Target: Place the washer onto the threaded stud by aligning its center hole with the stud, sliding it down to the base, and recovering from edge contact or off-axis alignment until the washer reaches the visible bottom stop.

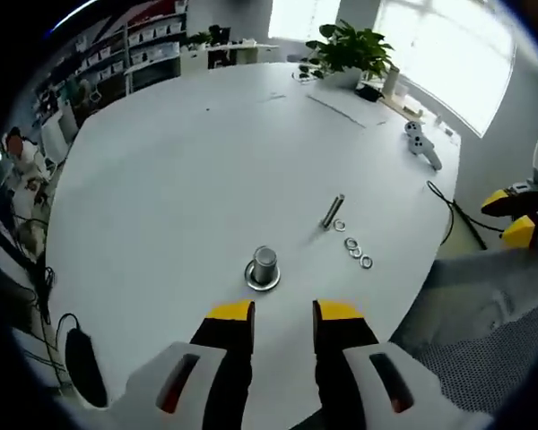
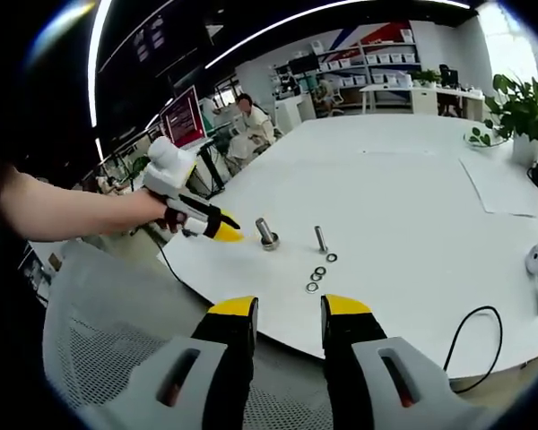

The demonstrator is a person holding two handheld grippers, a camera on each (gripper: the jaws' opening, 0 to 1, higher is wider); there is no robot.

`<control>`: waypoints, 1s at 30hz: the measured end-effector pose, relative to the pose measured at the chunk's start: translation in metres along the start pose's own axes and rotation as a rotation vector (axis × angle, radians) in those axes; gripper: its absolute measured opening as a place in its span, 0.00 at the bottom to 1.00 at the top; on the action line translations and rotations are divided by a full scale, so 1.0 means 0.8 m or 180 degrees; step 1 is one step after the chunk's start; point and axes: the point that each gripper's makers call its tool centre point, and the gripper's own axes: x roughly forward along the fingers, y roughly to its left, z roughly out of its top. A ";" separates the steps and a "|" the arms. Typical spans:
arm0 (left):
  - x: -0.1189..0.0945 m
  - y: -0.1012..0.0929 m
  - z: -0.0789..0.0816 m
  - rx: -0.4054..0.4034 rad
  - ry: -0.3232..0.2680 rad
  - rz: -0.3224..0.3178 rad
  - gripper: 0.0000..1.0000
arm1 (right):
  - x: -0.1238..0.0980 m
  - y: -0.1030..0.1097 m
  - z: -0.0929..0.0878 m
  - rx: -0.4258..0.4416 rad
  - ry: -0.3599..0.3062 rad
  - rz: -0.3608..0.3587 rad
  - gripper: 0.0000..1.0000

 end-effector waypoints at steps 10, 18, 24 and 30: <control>-0.080 -0.028 0.003 -0.0215 -0.0488 -0.0247 0.30 | 0.003 -0.006 -0.013 -0.0080 0.0208 -0.0108 0.31; -0.136 -0.020 -0.017 -0.0050 -0.0537 -0.0238 0.30 | 0.001 -0.014 -0.016 -0.0039 0.0263 -0.0240 0.30; -0.162 -0.024 -0.036 -0.0070 -0.0659 -0.0203 0.32 | -0.002 -0.020 -0.016 -0.0018 0.0252 -0.0340 0.31; -0.168 -0.025 -0.046 -0.0122 -0.0754 -0.0158 0.31 | -0.004 -0.029 -0.018 0.0008 0.0278 -0.0470 0.31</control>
